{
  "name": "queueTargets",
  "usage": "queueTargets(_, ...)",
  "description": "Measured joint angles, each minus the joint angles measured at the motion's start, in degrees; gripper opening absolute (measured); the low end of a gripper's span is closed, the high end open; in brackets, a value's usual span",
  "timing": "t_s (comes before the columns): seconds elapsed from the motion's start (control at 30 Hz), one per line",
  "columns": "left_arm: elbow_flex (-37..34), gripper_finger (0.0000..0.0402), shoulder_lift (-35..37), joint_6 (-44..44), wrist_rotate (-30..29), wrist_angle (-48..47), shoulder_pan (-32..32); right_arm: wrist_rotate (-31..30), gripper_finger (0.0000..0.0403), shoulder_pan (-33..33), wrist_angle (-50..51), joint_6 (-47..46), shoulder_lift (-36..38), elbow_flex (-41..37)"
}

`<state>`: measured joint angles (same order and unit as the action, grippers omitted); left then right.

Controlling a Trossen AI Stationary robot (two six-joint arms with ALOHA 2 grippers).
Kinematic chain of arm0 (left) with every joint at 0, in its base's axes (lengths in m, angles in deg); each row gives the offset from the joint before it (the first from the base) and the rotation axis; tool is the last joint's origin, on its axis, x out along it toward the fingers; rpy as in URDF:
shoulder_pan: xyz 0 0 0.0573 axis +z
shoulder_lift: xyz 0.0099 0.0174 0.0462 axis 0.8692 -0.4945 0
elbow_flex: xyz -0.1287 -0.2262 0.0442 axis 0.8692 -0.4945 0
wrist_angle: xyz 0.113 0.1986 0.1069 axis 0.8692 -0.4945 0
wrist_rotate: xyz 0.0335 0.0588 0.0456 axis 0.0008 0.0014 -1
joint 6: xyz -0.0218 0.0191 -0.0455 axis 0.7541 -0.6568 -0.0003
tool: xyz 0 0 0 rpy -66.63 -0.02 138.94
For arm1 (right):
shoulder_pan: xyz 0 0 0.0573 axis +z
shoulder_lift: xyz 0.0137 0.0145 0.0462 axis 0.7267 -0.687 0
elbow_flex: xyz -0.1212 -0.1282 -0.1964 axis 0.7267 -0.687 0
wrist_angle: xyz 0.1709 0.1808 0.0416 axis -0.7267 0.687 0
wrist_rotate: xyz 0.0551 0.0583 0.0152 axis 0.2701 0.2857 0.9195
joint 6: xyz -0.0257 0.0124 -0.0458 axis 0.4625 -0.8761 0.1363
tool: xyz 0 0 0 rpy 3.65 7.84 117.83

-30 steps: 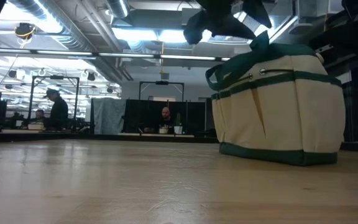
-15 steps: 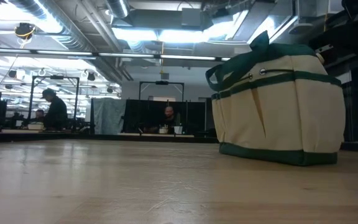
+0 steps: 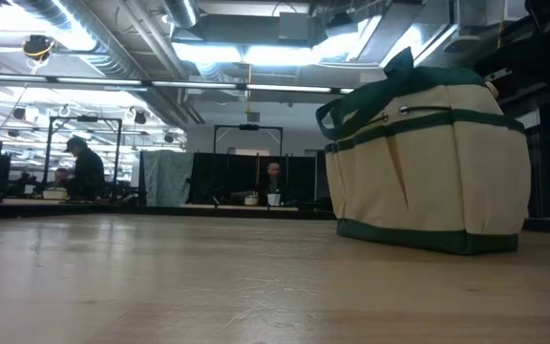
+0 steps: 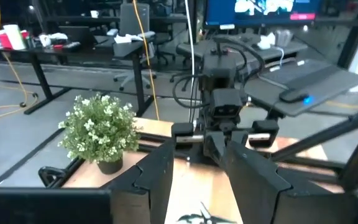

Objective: Pick & Place Garden tools in Gardening bag
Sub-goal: Return to Home Position

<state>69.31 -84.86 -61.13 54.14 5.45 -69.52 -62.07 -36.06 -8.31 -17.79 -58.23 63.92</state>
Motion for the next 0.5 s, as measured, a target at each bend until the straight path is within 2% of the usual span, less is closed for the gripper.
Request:
queueTargets(0.1, -0.2, 0.014, 0.0, -0.7, 1.1, -1.6, 0.0, 0.0, 0.0012, 0.0, 0.0, 0.0, 0.0, 0.0)
queueTargets(0.2, -3.4, 0.0139, 0.1, 2.0, 2.8, 0.9, 0.0, 0.0, 0.0012, 0.0, 0.0, 0.0, 0.0, 0.0)
queueTargets(0.4, -15.5, 0.0139, 1.8, 6.5, 6.6, 19.5, -0.2, 0.0, 0.0012, 0.0, 0.0, 0.0, 0.0, 0.0)
queueTargets(0.5, -23.0, 0.0139, 5.2, 9.2, 5.9, 26.7, -0.3, 0.0, 0.0012, 0.0, 0.0, 0.0, 0.0, 0.0)
